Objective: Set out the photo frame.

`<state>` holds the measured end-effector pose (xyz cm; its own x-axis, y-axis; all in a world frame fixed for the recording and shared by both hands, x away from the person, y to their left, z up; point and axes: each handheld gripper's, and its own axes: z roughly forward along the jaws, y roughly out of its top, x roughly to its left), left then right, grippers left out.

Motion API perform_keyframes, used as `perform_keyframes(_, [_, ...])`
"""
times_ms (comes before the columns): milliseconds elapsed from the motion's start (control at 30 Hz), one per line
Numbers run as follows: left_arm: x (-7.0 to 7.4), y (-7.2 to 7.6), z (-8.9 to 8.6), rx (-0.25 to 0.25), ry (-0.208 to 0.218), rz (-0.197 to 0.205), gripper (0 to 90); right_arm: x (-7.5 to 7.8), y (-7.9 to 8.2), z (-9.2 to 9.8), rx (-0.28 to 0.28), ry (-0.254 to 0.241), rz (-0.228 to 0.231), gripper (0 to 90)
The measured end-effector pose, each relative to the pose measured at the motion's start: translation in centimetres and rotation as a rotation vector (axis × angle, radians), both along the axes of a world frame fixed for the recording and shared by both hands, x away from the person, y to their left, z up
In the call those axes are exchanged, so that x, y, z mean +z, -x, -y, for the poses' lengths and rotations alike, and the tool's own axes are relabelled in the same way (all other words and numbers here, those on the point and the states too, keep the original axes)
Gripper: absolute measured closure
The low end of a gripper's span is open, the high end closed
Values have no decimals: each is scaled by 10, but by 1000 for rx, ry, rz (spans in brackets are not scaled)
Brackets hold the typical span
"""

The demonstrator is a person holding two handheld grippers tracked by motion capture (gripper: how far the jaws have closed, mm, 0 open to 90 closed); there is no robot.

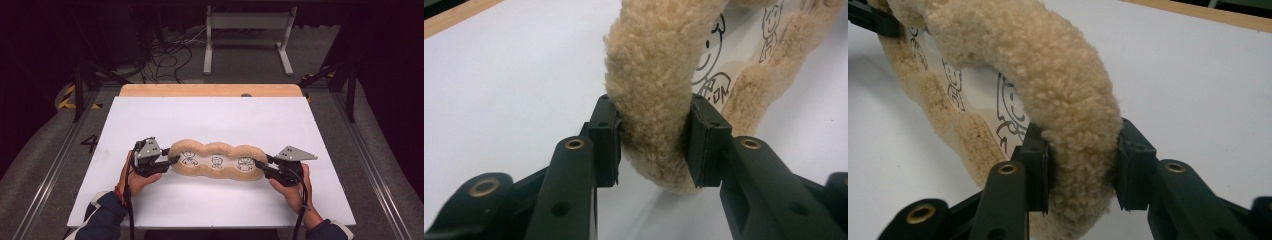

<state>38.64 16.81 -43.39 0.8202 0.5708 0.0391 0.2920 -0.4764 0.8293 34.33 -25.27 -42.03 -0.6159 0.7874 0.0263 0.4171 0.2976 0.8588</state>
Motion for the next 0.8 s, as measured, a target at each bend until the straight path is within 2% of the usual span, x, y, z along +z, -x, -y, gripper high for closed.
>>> perform_keyframes(433, [2, 15, 2, 17, -46, 19, 613, 0, -12, -6, 15, 57, 35, 588])
perform_keyframes(800, [0, 13, 2, 17, -33, 21, 610, -1, -11, -6, 5, 58, 37, 569])
